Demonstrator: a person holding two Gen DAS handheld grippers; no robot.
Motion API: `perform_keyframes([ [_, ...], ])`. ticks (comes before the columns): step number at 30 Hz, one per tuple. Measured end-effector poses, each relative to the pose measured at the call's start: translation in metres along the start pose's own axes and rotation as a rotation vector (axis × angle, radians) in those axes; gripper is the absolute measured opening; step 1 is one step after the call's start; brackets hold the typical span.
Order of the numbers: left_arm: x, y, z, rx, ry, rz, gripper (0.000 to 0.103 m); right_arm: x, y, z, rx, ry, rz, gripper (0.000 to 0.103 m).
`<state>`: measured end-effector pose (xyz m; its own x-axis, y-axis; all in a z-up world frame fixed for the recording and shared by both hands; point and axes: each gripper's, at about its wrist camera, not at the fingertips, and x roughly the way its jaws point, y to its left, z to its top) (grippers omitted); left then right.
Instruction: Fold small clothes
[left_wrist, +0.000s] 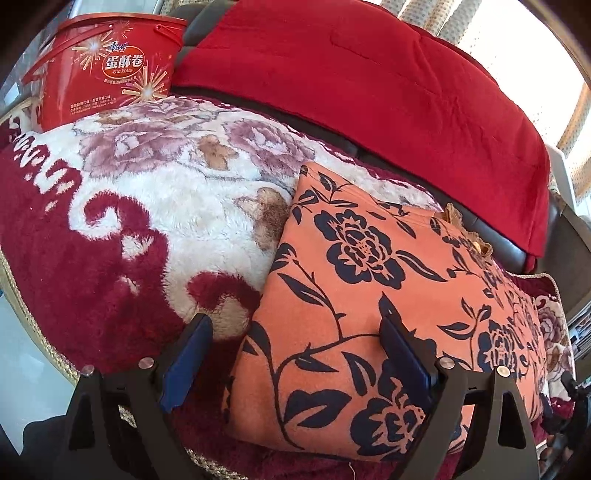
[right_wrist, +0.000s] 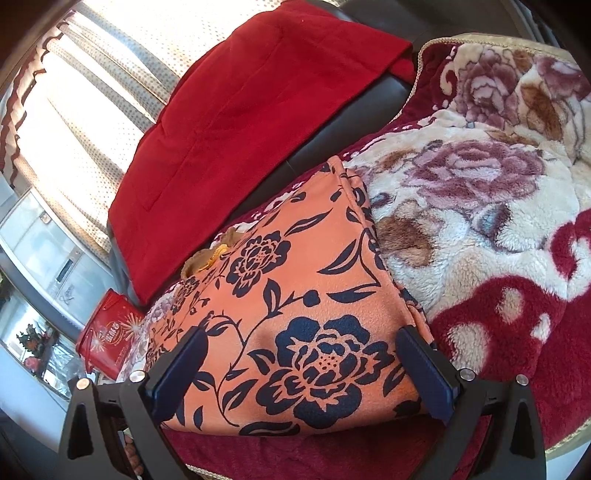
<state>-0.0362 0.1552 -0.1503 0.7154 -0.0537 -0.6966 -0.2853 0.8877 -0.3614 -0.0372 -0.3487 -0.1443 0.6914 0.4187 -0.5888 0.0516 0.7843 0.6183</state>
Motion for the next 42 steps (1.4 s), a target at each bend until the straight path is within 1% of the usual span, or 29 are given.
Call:
perform_keyframes([
  [5,0.001,0.005,0.002,-0.002,0.015,-0.017,0.092,0.001,0.007,-0.003,-0.022,-0.012,-0.043,0.102],
  [8,0.0,0.006,0.002,-0.016,0.016,-0.027,0.092,0.0,0.007,-0.004,-0.017,-0.014,-0.043,0.102],
  [13,-0.001,0.01,0.003,-0.047,0.012,-0.042,0.092,0.001,0.01,-0.005,-0.047,-0.005,-0.06,0.102],
  [15,-0.002,0.011,0.005,-0.049,-0.004,-0.031,0.092,0.001,0.01,-0.005,-0.041,-0.008,-0.058,0.102],
  [17,-0.006,0.009,0.005,-0.035,-0.036,-0.005,0.092,-0.001,0.007,-0.004,-0.023,-0.014,-0.04,0.102],
  [21,-0.009,0.002,0.003,0.004,-0.053,0.032,0.092,-0.005,-0.001,-0.002,0.013,-0.021,0.008,0.102],
  [24,-0.016,-0.009,0.003,0.074,-0.069,0.069,0.092,-0.01,-0.005,-0.001,0.041,-0.035,0.039,0.102],
  [26,-0.027,-0.02,0.004,0.115,-0.101,0.096,0.092,-0.013,-0.009,0.0,0.063,-0.045,0.061,0.102],
  [27,-0.034,-0.026,0.004,0.128,-0.116,0.095,0.092,-0.014,-0.01,0.0,0.071,-0.049,0.072,0.102],
  [31,-0.05,-0.052,0.004,0.184,-0.133,0.067,0.092,-0.017,-0.017,0.002,0.113,-0.058,0.117,0.102],
  [33,-0.054,-0.069,0.003,0.217,-0.135,0.047,0.092,-0.019,-0.018,0.002,0.119,-0.063,0.124,0.102],
  [35,-0.053,-0.089,0.0,0.256,-0.13,0.032,0.092,-0.024,-0.018,0.002,0.114,-0.073,0.124,0.102],
  [38,-0.047,-0.111,-0.01,0.282,-0.106,0.017,0.092,-0.032,-0.016,-0.001,0.098,-0.079,0.119,0.102],
  [42,-0.039,-0.134,-0.021,0.318,-0.079,0.002,0.092,-0.045,-0.017,-0.015,0.137,-0.063,0.165,0.102],
])
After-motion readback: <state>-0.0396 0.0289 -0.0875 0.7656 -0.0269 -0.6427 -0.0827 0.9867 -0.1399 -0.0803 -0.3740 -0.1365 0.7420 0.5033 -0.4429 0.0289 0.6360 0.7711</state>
